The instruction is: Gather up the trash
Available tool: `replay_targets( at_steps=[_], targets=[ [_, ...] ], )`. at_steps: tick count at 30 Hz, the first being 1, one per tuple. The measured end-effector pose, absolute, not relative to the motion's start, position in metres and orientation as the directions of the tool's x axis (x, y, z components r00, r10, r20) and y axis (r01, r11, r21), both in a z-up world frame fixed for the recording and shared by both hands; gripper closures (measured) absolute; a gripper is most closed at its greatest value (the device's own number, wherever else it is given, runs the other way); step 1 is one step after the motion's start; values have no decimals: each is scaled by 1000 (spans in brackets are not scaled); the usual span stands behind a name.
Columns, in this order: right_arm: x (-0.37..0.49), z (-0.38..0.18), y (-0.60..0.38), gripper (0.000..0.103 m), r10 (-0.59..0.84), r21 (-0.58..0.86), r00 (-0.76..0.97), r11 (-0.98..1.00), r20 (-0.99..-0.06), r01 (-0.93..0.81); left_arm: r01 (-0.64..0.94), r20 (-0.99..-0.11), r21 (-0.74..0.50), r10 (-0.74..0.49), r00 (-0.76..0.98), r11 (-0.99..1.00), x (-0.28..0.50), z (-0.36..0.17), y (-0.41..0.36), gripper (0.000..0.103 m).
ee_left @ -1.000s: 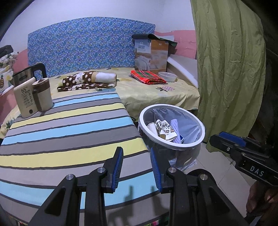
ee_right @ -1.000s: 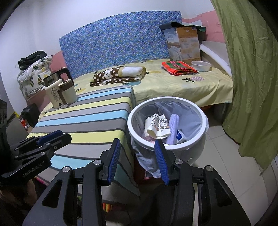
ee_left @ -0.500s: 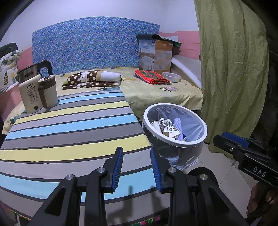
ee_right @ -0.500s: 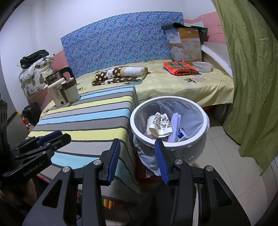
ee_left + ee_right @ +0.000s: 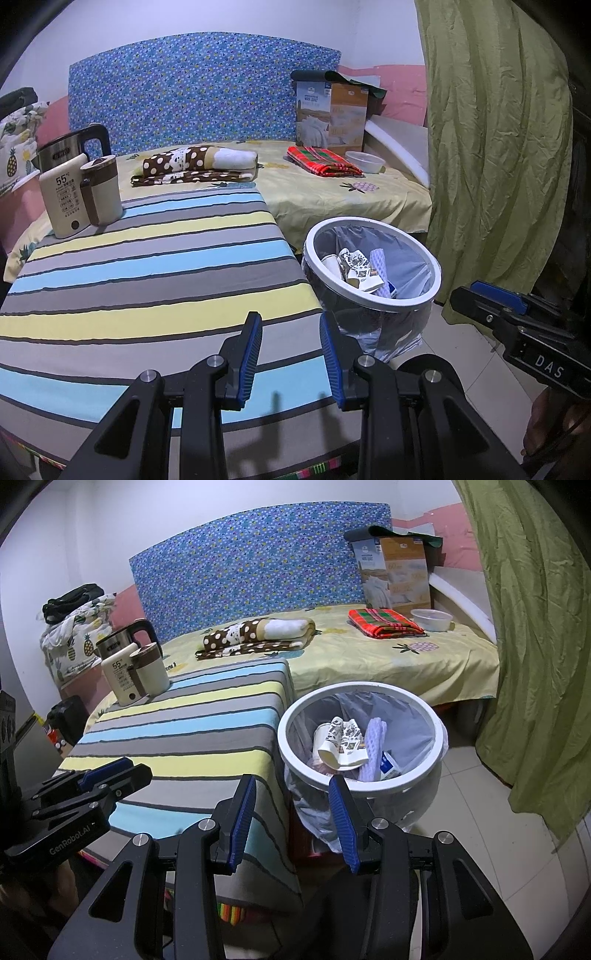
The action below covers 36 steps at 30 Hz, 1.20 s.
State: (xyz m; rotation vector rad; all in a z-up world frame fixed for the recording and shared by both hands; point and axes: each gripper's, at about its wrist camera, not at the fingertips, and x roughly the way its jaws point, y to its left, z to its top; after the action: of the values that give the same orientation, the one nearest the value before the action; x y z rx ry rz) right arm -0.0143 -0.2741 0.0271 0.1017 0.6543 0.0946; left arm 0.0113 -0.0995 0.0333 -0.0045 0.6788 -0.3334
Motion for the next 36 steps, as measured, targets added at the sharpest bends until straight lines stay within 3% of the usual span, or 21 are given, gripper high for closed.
replay_targets(
  at_steps=[36],
  targets=[
    [-15, 25, -272, 60, 122, 125, 786, 991, -606, -57, 299, -623, -109, -299, 723, 948, 11, 30, -98, 71]
  ],
)
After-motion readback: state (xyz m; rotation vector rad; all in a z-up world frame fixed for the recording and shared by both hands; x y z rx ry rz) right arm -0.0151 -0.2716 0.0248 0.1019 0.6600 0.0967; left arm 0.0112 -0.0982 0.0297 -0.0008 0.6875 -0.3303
